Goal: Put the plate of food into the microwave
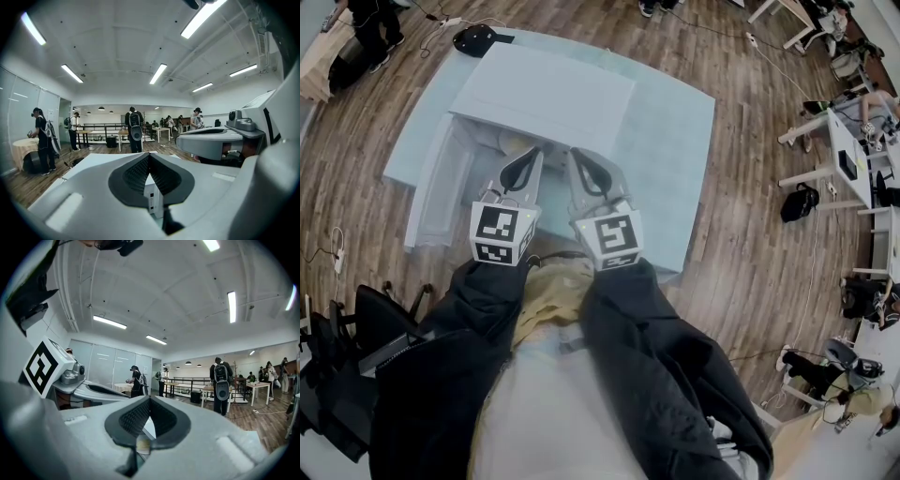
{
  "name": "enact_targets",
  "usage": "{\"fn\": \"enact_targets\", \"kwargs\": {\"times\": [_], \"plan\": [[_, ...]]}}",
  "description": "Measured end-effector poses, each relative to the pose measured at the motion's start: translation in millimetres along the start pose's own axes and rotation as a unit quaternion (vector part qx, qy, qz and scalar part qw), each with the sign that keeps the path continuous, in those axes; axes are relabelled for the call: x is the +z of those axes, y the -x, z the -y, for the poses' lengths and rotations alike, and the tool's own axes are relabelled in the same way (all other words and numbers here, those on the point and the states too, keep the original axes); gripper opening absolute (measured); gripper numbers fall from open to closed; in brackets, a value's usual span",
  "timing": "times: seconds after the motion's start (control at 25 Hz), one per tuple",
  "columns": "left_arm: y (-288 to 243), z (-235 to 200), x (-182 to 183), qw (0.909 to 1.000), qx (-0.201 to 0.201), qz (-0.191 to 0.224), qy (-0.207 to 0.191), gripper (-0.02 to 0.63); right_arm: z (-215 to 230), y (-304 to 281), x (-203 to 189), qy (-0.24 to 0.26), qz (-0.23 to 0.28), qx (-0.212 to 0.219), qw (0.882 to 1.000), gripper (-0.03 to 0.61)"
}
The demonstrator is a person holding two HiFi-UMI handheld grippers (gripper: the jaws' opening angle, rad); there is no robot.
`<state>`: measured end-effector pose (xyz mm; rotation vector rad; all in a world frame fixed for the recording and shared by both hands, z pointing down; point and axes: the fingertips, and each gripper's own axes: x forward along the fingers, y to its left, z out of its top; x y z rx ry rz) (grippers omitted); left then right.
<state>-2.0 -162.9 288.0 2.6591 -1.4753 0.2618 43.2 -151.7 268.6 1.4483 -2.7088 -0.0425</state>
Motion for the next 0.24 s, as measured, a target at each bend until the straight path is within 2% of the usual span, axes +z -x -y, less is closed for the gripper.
{"fn": "enact_targets", "kwargs": {"times": [0.24], "plan": [[0.3, 5.1, -9.0, 1.0, 0.001, -0.004, 0.004, -0.002, -1.3, 5.6, -8.8, 0.003, -0.004, 0.0, 1.0, -0.002]]}}
